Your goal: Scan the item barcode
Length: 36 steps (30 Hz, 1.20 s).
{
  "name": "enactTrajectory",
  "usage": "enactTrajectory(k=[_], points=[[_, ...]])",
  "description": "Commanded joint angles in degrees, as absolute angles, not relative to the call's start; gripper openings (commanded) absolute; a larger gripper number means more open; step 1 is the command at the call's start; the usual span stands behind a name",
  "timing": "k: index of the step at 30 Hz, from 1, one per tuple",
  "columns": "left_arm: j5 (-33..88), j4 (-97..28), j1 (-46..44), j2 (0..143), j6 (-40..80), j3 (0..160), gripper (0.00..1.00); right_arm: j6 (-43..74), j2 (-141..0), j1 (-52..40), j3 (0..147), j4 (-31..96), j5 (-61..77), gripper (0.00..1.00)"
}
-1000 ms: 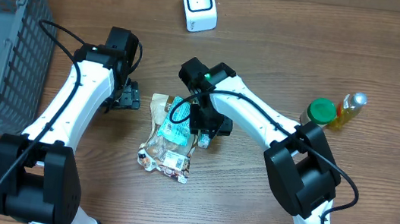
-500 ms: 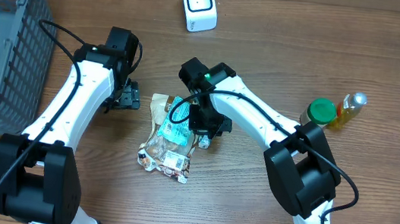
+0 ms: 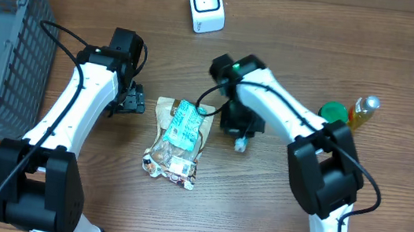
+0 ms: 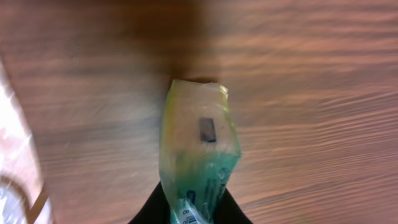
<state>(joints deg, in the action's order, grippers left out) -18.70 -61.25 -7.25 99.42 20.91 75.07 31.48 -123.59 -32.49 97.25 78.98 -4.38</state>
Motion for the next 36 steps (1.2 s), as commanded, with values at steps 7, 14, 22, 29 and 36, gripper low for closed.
enactTrajectory(k=[7,14,22,29,36], points=[[-19.5,-61.2,-7.1,98.3,21.7,76.1,1.0,30.2,-121.7,-29.8,99.0,79.8,-6.4,0.47],[-19.5,-61.2,-7.1,98.3,21.7,76.1,1.0,30.2,-121.7,-29.9,99.0,79.8,-6.4,0.91],[-19.5,-61.2,-7.1,98.3,21.7,76.1,1.0,30.2,-121.7,-29.9,99.0,79.9,-1.8,0.86],[-19.5,-61.2,-7.1,98.3,21.7,76.1,1.0,30.2,-121.7,-29.9,99.0,79.9,-1.1,0.44],[-19.5,-61.2,-7.1,98.3,21.7,76.1,0.99,30.0,-121.7,-29.9,99.0,78.7,2.4,0.3]])
